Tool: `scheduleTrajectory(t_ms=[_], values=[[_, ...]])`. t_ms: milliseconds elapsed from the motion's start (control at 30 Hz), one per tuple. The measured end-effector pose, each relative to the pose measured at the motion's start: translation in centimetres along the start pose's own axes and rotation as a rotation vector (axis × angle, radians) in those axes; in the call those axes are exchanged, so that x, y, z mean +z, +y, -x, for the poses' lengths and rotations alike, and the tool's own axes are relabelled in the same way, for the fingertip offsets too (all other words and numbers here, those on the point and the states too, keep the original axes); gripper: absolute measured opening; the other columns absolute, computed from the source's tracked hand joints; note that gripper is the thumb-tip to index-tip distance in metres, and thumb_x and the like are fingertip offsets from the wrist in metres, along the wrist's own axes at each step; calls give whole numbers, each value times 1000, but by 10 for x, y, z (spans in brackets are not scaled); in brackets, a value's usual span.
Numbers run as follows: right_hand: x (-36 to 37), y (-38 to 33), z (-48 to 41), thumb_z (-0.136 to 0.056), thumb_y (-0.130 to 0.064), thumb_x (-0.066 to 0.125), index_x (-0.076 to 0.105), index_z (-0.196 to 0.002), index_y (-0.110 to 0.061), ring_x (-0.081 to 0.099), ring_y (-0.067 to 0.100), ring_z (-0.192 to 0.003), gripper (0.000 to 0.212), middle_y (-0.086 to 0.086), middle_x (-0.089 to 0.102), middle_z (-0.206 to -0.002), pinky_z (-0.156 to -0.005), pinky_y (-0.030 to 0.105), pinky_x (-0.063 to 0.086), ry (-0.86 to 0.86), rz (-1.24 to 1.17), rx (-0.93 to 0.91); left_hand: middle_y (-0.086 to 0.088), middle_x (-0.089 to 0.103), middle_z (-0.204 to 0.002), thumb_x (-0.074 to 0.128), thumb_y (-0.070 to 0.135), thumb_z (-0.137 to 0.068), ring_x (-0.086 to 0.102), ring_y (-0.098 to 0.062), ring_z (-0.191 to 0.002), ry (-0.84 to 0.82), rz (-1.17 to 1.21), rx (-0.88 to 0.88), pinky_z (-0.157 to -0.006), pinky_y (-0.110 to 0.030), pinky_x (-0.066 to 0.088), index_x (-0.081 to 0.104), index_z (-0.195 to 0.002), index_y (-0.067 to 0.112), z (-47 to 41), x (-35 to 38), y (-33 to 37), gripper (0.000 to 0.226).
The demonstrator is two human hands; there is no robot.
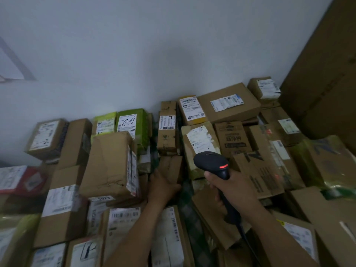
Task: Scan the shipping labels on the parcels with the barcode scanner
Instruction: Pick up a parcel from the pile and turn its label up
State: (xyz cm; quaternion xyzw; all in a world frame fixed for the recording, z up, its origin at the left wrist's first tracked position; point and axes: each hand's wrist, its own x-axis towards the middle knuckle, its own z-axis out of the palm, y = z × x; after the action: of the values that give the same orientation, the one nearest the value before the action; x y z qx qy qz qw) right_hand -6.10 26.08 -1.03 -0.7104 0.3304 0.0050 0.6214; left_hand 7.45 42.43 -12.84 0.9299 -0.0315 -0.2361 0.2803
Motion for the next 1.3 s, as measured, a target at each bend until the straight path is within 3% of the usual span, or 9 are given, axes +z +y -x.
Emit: scheduleTrajectory(t_ms=[167,267,367,533,700,900,1033,1133,1300], values=[[-5,-11,16,-89,-31,67,62,-72,-6,54,16,-44,31,13,58,-54,-44,20,46,-76,30,-43,-2,34,-153,80,38,-76,38,-26,-138,23,305,83,-111,-45,39,14,-157,27,28,-34,2,105],[-11,-18,26,-89,-31,67,62,-75,-7,54,14,-44,28,10,58,-54,-45,21,47,-115,30,-59,-2,55,-139,70,28,-87,60,-25,-117,-132,750,36,-101,-47,49,36,-148,38,49,-55,2,70],[-12,-24,36,-89,-29,67,64,-80,-14,55,13,-44,17,9,59,-54,-45,19,47,-138,28,-93,-15,68,-120,60,31,-81,67,-28,-100,-311,1236,-47,-90,-49,53,55,-134,17,71,-67,3,55],[3,-26,52,-87,-27,70,66,-90,-17,59,17,-48,11,10,63,-61,-45,23,48,-163,-132,-42,-15,70,-117,52,32,-83,71,-29,-97,-444,1434,-27,-77,-48,60,58,-130,10,106,-65,15,52],[8,-24,64,-87,-27,70,64,-91,-18,58,16,-47,12,-1,64,-54,-48,26,49,-153,-109,-86,-13,70,-118,62,32,-86,69,-30,-104,-411,1154,143,-79,-40,59,52,-131,14,131,-60,20,50],[-2,-33,81,-88,-26,69,62,-92,-23,58,11,-45,8,-3,63,-51,-46,21,49,-196,27,-153,-5,69,-111,70,9,-87,73,-25,-92,-101,979,28,-80,-44,59,51,-120,20,138,-76,7,39],[-11,-34,90,-86,-29,71,60,-92,-30,58,8,-47,12,-7,62,-52,-47,19,48,-194,154,-189,10,65,-109,75,20,-84,66,-16,-101,43,608,71,-88,-44,57,46,-128,31,132,-97,-11,54],[-13,-35,100,-85,-31,73,60,-95,-32,57,4,-46,17,-10,62,-55,-48,18,47,-215,231,-194,7,63,-116,78,34,-72,62,-15,-106,81,424,82,-92,-43,56,45,-138,25,129,-113,-19,75],[-12,-36,113,-84,-34,73,61,-105,-27,56,0,-44,25,-10,62,-54,-49,18,49,-244,349,-239,3,64,-116,77,24,-80,63,-16,-102,148,273,129,-80,-32,54,47,-139,19,130,-126,-15,67]])
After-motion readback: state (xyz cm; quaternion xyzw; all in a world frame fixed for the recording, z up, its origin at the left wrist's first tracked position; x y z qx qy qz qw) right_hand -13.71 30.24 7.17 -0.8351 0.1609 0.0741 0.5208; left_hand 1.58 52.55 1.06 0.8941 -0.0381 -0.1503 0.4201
